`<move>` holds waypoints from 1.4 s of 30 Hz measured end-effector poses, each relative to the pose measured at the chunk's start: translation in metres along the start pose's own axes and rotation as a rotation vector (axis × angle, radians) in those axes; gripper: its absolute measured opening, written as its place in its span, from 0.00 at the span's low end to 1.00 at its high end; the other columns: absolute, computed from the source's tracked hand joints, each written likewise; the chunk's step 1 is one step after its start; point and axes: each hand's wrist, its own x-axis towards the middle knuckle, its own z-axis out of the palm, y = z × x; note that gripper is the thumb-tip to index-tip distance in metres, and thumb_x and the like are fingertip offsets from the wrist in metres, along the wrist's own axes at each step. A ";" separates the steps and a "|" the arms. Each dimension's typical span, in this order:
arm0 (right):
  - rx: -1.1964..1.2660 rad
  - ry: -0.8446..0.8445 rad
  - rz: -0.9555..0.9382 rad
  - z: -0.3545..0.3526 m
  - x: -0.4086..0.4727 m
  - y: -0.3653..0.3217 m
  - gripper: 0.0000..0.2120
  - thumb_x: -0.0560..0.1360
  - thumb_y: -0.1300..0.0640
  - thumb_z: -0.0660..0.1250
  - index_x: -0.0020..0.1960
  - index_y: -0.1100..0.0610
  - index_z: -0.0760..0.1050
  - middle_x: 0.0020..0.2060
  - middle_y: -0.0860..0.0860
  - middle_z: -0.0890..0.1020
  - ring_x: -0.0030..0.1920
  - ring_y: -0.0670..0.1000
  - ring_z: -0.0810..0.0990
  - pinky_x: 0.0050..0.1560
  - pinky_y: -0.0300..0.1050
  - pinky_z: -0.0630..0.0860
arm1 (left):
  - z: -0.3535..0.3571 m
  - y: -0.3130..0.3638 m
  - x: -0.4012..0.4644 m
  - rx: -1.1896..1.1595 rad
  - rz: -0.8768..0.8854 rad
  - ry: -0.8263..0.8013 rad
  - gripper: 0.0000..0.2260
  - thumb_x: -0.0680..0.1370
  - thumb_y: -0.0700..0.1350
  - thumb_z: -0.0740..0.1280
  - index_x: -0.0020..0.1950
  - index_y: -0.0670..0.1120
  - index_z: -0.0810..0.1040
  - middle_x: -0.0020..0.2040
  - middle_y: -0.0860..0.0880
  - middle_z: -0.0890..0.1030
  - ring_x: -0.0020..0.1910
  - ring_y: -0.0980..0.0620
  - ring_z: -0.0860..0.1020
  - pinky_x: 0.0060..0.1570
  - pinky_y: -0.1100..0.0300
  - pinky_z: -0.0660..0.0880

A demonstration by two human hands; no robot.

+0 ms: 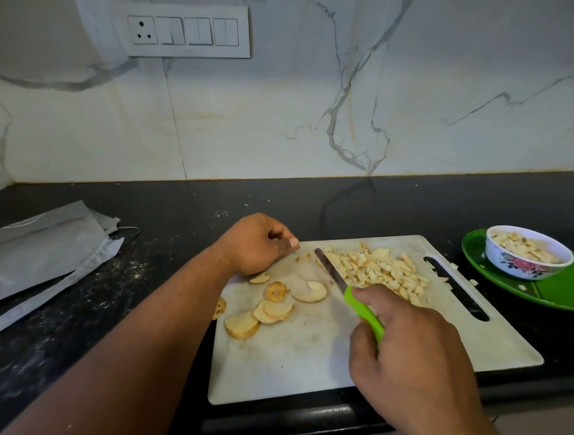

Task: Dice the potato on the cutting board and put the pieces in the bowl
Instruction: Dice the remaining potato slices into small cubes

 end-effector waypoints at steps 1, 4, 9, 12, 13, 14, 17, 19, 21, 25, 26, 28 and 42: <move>0.012 0.011 -0.027 0.000 0.005 -0.003 0.19 0.76 0.46 0.62 0.66 0.39 0.70 0.38 0.40 0.78 0.37 0.43 0.75 0.39 0.35 0.71 | 0.000 0.003 -0.001 0.014 0.024 0.003 0.08 0.81 0.53 0.70 0.46 0.54 0.87 0.43 0.59 0.86 0.45 0.61 0.82 0.46 0.65 0.75; 0.019 -0.020 -0.079 0.008 0.025 -0.013 0.17 0.76 0.48 0.63 0.64 0.42 0.74 0.41 0.42 0.82 0.40 0.43 0.77 0.39 0.36 0.73 | -0.005 0.007 -0.005 0.043 0.082 0.005 0.11 0.81 0.50 0.71 0.40 0.48 0.85 0.33 0.53 0.82 0.33 0.61 0.78 0.39 0.64 0.75; 0.011 -0.039 -0.031 0.014 0.034 -0.007 0.16 0.76 0.49 0.64 0.63 0.42 0.74 0.45 0.41 0.82 0.40 0.43 0.76 0.38 0.33 0.70 | -0.012 0.012 -0.010 -0.035 0.140 -0.026 0.08 0.79 0.36 0.67 0.41 0.40 0.83 0.34 0.48 0.81 0.35 0.58 0.77 0.46 0.57 0.74; -0.010 -0.005 0.040 0.008 0.023 0.009 0.17 0.75 0.47 0.63 0.64 0.39 0.72 0.40 0.41 0.78 0.37 0.43 0.72 0.37 0.34 0.68 | -0.012 0.017 -0.015 -0.002 0.187 -0.131 0.09 0.79 0.38 0.69 0.42 0.48 0.84 0.34 0.56 0.82 0.34 0.61 0.77 0.45 0.59 0.74; -0.021 -0.001 0.055 0.005 0.018 0.014 0.16 0.75 0.46 0.63 0.63 0.39 0.71 0.38 0.41 0.77 0.37 0.43 0.73 0.37 0.35 0.70 | -0.011 0.019 -0.015 0.009 0.211 -0.171 0.07 0.79 0.40 0.71 0.43 0.50 0.84 0.36 0.54 0.83 0.35 0.60 0.77 0.45 0.59 0.75; -0.036 -0.005 0.070 0.003 0.013 0.017 0.16 0.75 0.45 0.62 0.63 0.38 0.70 0.37 0.41 0.76 0.37 0.44 0.74 0.38 0.36 0.71 | -0.009 0.022 -0.016 0.017 0.226 -0.214 0.04 0.78 0.43 0.75 0.43 0.50 0.85 0.37 0.52 0.84 0.35 0.58 0.78 0.44 0.60 0.76; -0.067 0.007 0.106 -0.002 0.003 0.021 0.18 0.75 0.44 0.61 0.65 0.37 0.68 0.38 0.41 0.76 0.38 0.44 0.74 0.40 0.37 0.72 | -0.003 0.027 -0.016 0.089 0.216 -0.296 0.11 0.70 0.54 0.82 0.46 0.52 0.85 0.39 0.53 0.85 0.37 0.56 0.81 0.43 0.63 0.78; -0.055 0.015 0.098 -0.004 0.000 0.017 0.19 0.76 0.44 0.61 0.66 0.37 0.68 0.37 0.41 0.75 0.37 0.45 0.72 0.40 0.37 0.70 | 0.000 0.029 -0.017 0.167 0.191 -0.317 0.15 0.67 0.57 0.83 0.48 0.54 0.85 0.42 0.55 0.85 0.41 0.56 0.83 0.44 0.63 0.77; -0.023 0.021 0.069 -0.003 0.002 0.010 0.19 0.76 0.45 0.60 0.67 0.38 0.68 0.36 0.41 0.73 0.36 0.45 0.71 0.37 0.36 0.67 | 0.001 0.029 -0.017 0.185 0.170 -0.347 0.15 0.66 0.57 0.83 0.48 0.54 0.86 0.43 0.56 0.85 0.41 0.59 0.82 0.43 0.64 0.75; 0.031 0.004 -0.021 0.006 0.017 0.001 0.19 0.77 0.47 0.62 0.67 0.40 0.70 0.40 0.40 0.78 0.37 0.43 0.70 0.35 0.32 0.63 | 0.001 0.031 -0.020 0.181 0.189 -0.394 0.11 0.69 0.54 0.82 0.48 0.53 0.88 0.43 0.58 0.87 0.44 0.59 0.84 0.50 0.58 0.80; 0.018 -0.009 -0.024 0.008 0.021 -0.001 0.19 0.77 0.47 0.62 0.67 0.40 0.70 0.42 0.41 0.79 0.37 0.43 0.70 0.35 0.32 0.63 | 0.000 0.032 -0.021 0.183 0.194 -0.394 0.10 0.70 0.53 0.82 0.48 0.53 0.88 0.43 0.58 0.87 0.44 0.58 0.84 0.52 0.57 0.81; -0.025 -0.014 -0.001 0.009 0.026 0.000 0.19 0.76 0.48 0.62 0.66 0.40 0.71 0.42 0.42 0.80 0.36 0.44 0.69 0.34 0.33 0.63 | 0.000 0.032 -0.019 0.181 0.194 -0.364 0.08 0.72 0.52 0.81 0.48 0.52 0.88 0.42 0.58 0.87 0.42 0.58 0.84 0.49 0.59 0.80; -0.077 0.000 0.122 -0.012 -0.010 0.020 0.19 0.73 0.46 0.64 0.64 0.35 0.73 0.29 0.44 0.74 0.31 0.45 0.71 0.36 0.41 0.67 | -0.005 0.019 -0.011 0.201 0.160 -0.194 0.17 0.75 0.56 0.77 0.63 0.58 0.83 0.43 0.57 0.85 0.48 0.60 0.83 0.59 0.60 0.76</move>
